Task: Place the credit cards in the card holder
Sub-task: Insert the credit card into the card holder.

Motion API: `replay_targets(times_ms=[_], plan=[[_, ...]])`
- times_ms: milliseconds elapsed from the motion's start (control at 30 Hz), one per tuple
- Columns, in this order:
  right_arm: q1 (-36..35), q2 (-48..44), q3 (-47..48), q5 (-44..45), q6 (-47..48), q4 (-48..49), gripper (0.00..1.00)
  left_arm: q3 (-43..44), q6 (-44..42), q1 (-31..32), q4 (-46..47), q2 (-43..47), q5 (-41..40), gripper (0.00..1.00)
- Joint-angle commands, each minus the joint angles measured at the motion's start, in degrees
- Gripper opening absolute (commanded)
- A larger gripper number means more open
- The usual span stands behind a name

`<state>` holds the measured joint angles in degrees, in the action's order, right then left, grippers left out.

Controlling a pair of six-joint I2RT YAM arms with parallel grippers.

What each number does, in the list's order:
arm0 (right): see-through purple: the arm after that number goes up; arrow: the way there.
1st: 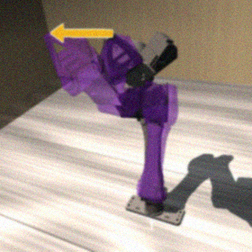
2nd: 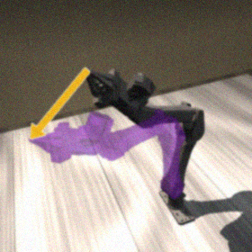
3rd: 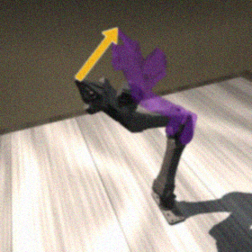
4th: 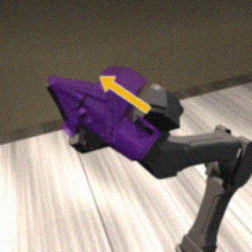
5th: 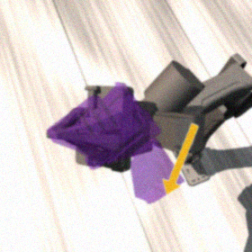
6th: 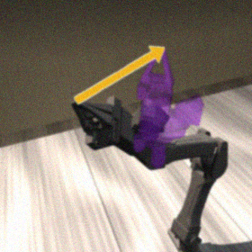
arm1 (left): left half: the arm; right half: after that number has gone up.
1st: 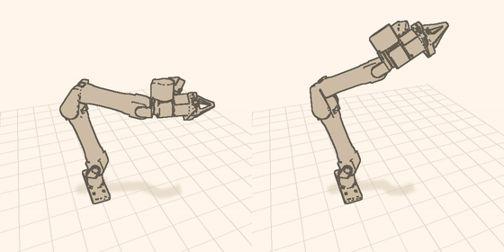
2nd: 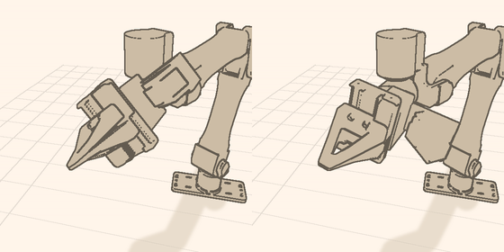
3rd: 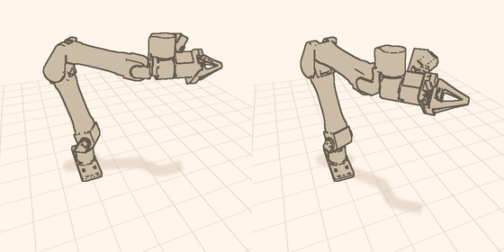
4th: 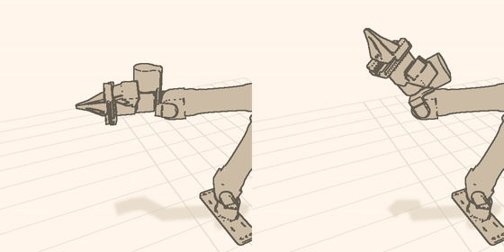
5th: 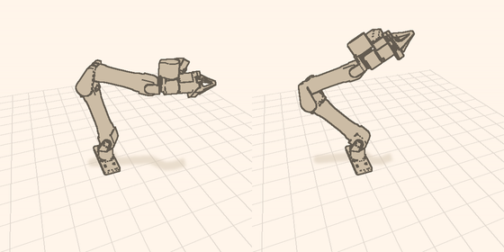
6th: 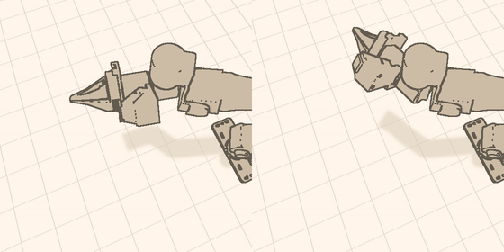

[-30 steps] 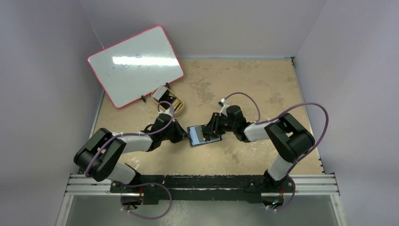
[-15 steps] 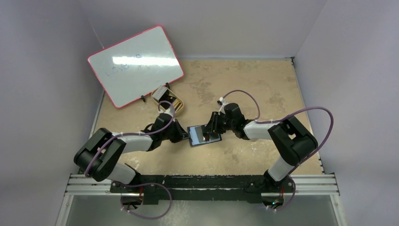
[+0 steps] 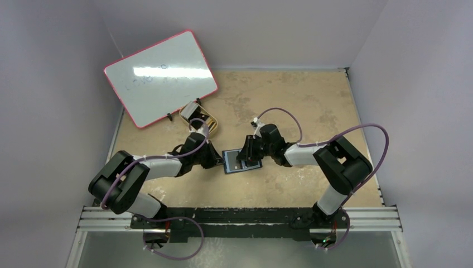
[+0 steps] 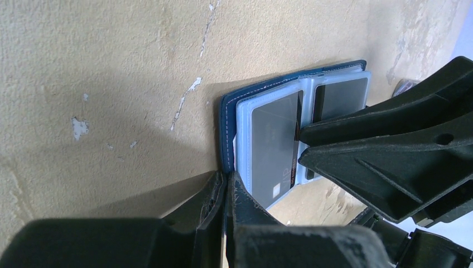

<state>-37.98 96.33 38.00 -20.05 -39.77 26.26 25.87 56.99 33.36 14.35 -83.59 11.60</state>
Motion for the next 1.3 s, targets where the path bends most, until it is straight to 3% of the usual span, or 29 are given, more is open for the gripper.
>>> replay_targets(times_ms=[0,400,700,967,1267], plan=[[-0.8,-2.5,-0.7,-0.8,0.7,2.8,0.31,1.9,-1.9,0.1,0.7,0.2,0.3,0.00],[-0.9,2.6,0.0,-8.4,-0.2,8.2,0.32,3.9,-3.5,0.1,-1.5,0.8,1.4,0.00],[-0.9,-6.1,0.8,-1.5,2.6,-5.4,0.32,6.7,-6.5,-0.1,-9.7,4.5,-1.8,0.00],[-0.8,-6.1,4.0,6.0,4.5,-11.8,0.29,5.8,-2.9,-0.1,-7.0,11.2,-4.0,0.20],[-0.8,-2.9,4.0,7.4,4.6,-10.3,0.22,3.8,-0.9,-0.1,-2.3,9.5,-3.6,0.32]])
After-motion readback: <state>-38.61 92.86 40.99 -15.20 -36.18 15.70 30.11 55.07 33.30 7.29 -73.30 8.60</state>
